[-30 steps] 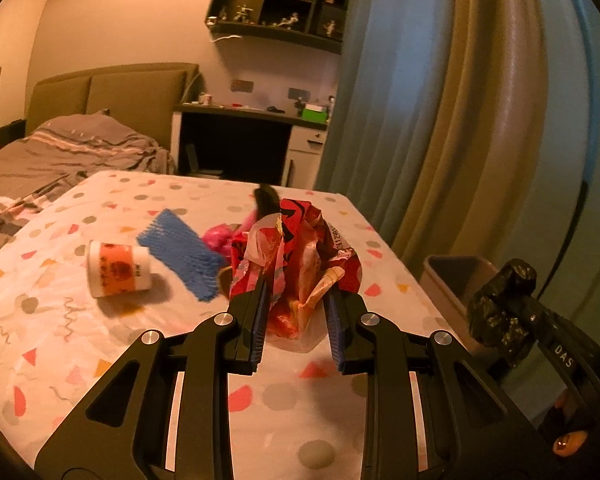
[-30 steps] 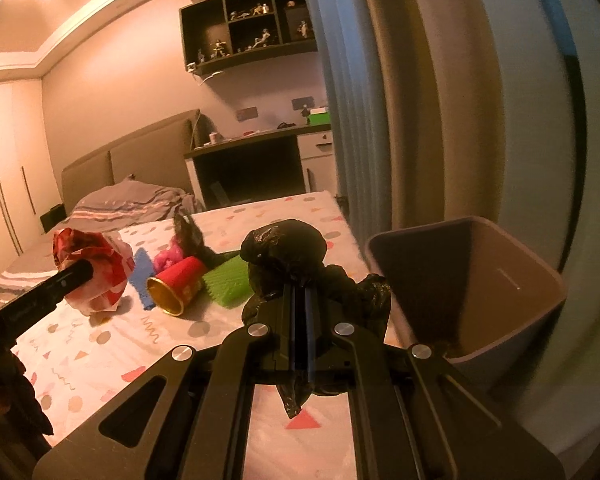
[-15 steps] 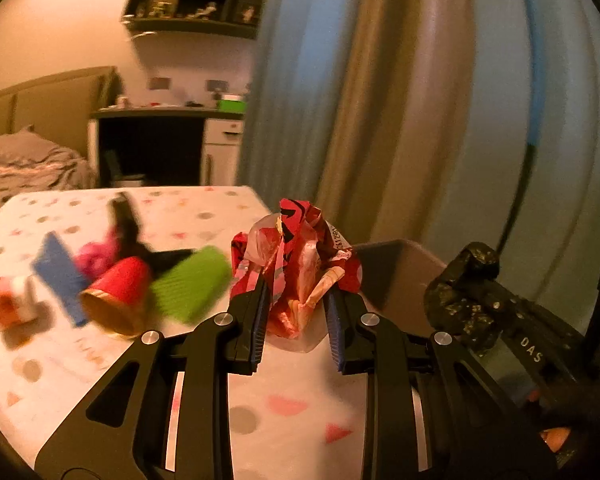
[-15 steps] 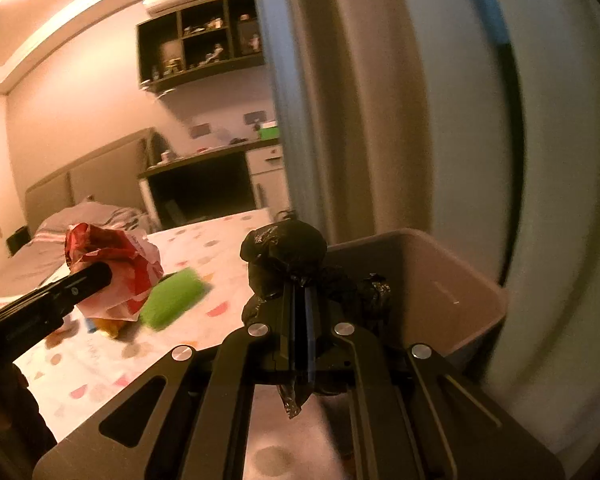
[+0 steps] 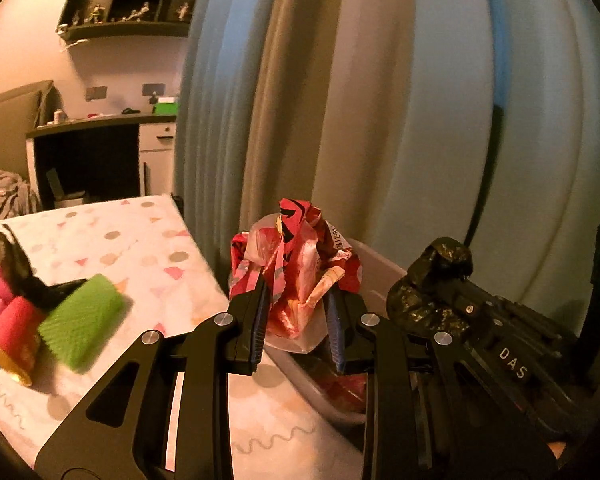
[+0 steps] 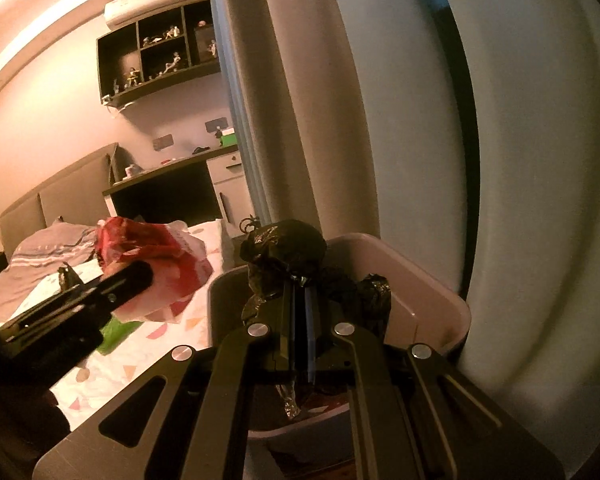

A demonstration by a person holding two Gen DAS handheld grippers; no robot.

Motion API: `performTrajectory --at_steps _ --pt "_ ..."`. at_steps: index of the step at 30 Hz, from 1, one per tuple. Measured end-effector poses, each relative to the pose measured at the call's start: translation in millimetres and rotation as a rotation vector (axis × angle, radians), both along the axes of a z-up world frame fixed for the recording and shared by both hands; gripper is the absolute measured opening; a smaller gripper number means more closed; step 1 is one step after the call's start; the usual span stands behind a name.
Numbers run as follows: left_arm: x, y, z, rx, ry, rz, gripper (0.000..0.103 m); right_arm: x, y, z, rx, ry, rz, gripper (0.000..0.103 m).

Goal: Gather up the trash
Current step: 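Carry the wrapper and black bag over the grey bin and release both, then move both open grippers back to the remaining trash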

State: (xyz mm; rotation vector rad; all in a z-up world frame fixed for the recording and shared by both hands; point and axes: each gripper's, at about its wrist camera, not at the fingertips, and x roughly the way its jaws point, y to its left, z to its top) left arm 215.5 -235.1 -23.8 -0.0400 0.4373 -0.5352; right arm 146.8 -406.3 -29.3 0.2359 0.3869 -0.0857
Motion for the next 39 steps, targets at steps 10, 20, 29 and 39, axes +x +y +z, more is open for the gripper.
performTrajectory --at_steps 10,20,29,39 --pt "19.5 -18.9 -18.5 0.003 0.057 -0.039 0.025 15.1 -2.8 -4.7 0.009 0.02 -0.01 0.005" --pt "29.4 -28.1 -27.8 0.004 0.093 -0.061 0.025 20.6 -4.4 -8.1 0.016 0.034 -0.011 0.005" --pt "33.4 -32.3 -32.3 -0.001 0.113 -0.083 0.026 25.2 -8.1 -10.0 0.023 0.039 -0.015 0.005" --pt "33.6 -31.4 -35.7 -0.004 0.126 -0.092 0.048 28.5 -10.6 -13.5 0.031 0.051 -0.019 0.012"
